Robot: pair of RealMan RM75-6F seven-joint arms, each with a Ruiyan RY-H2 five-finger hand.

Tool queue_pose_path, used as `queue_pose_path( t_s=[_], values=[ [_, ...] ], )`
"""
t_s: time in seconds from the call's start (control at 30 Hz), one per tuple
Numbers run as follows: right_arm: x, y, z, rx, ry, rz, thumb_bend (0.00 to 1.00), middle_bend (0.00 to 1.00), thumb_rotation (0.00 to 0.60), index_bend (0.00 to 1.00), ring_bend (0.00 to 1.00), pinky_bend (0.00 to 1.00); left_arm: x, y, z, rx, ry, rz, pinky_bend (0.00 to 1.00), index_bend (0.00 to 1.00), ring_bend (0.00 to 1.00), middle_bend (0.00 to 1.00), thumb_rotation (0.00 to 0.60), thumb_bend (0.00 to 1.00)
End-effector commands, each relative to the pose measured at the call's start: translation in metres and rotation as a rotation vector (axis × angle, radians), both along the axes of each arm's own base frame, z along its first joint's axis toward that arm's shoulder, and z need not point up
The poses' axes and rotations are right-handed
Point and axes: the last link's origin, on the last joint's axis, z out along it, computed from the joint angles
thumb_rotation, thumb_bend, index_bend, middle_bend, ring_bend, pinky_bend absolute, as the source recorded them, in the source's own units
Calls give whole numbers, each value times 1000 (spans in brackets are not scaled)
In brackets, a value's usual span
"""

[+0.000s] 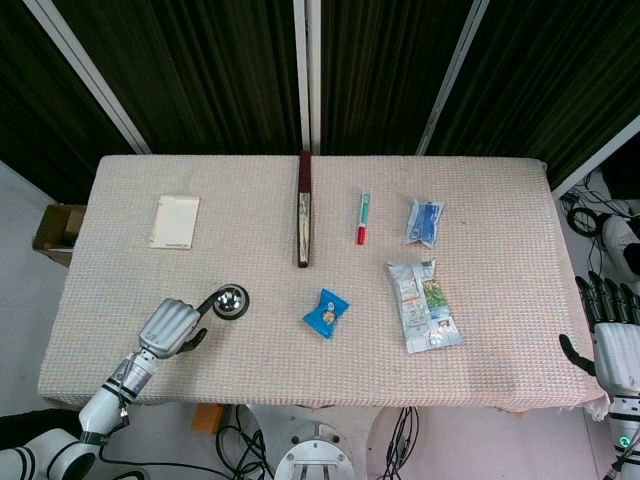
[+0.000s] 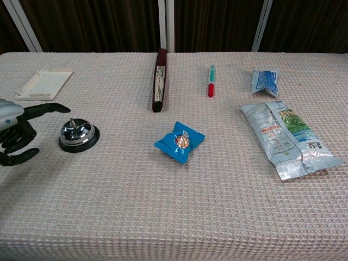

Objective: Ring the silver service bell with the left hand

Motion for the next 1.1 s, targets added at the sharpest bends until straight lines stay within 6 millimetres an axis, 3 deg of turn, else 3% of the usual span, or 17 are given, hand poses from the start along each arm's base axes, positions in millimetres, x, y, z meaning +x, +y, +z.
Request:
queue_pose_path(
  t_s=[0.03,1.1],
  values=[
    [0,0,0,1,1,-1,185,0,600,0,0,0,1,1,0,1,0,-1,688,85,703,783,600,430],
    [-4,-2,-4,10,4,-14,185,0,600,0,0,0,-6,-3,-7,-37,18,18,688,85,703,782,600,429]
  ],
)
